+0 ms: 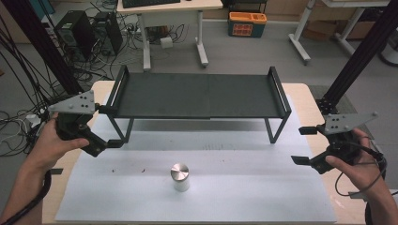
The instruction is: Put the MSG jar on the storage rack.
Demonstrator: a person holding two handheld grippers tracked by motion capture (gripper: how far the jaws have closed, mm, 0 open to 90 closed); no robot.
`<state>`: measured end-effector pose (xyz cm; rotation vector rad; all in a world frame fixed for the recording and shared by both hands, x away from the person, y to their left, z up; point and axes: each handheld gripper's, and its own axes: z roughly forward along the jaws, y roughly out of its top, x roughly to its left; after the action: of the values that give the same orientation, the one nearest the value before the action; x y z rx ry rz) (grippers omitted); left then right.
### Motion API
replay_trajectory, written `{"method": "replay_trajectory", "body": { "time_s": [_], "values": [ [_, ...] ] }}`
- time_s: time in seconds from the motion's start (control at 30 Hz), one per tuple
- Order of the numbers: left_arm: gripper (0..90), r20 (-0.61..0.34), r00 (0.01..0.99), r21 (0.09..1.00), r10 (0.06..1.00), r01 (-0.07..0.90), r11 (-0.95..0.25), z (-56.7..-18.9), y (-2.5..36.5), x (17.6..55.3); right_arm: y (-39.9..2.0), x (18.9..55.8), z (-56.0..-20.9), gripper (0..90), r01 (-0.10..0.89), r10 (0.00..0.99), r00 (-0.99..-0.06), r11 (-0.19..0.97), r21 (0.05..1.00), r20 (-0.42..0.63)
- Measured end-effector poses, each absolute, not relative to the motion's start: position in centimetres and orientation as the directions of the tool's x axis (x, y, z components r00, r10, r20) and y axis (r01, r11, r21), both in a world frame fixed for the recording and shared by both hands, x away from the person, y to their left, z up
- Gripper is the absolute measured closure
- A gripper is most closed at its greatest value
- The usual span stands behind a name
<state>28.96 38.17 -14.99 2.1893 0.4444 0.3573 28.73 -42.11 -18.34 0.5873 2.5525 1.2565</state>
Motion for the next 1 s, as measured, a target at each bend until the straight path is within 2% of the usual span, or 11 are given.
{"method": "replay_trajectory", "body": {
  "time_s": [0.6, 1.0],
  "values": [
    [1.2, 0.085, 0.902, 0.789, 0.424, 0.199, -0.582, -16.3, 37.5, 29.1, -41.4, 29.1, -18.6, 3.7, 0.249, 0.438, -0.898, 0.565, 0.787, -0.030],
    [1.2, 0.066, 0.927, 0.770, 0.370, 0.189, -0.610, -19.1, 34.0, 29.5, -41.3, 28.6, -18.3, 3.7, 0.243, 0.435, -0.900, 0.565, 0.788, -0.035]
  ]
}}
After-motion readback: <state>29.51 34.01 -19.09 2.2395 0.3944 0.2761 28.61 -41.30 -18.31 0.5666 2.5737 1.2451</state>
